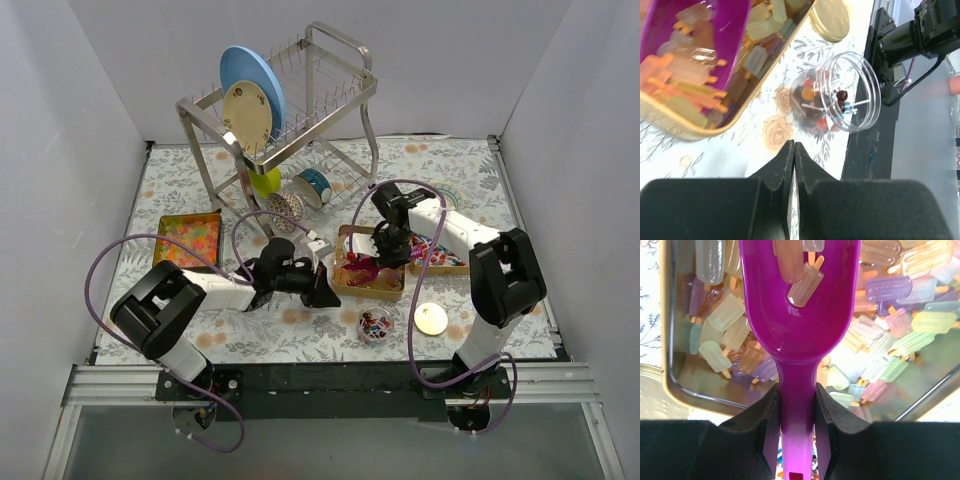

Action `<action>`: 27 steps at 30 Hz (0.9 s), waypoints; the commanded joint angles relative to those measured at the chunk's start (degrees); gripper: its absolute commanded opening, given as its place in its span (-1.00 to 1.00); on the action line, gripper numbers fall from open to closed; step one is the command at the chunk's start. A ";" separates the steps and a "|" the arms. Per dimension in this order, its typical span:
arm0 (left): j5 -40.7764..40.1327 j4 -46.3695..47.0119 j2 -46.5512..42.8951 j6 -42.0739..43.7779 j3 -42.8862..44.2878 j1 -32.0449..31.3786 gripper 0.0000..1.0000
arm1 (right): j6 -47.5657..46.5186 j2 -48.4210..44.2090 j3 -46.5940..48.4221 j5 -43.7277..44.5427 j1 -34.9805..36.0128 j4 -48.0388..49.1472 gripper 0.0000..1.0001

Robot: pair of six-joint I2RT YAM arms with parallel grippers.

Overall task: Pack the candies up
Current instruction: Scoop the fake candies from the storage box.

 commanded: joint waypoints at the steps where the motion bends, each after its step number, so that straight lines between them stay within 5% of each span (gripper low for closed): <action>1: 2.08 -13.61 -5.25 8.27 2.79 2.38 -1.00 | -0.84 -3.93 -2.39 -6.00 -2.09 1.84 -0.97; 15: 2.78 -29.35 -9.57 14.80 7.27 4.49 -0.99 | -0.92 -7.63 -5.12 -11.45 -10.16 2.98 -0.97; 27: 1.29 -39.55 -6.06 21.21 13.16 4.75 -0.97 | 0.48 -12.19 -10.73 -24.55 -19.31 6.22 -0.97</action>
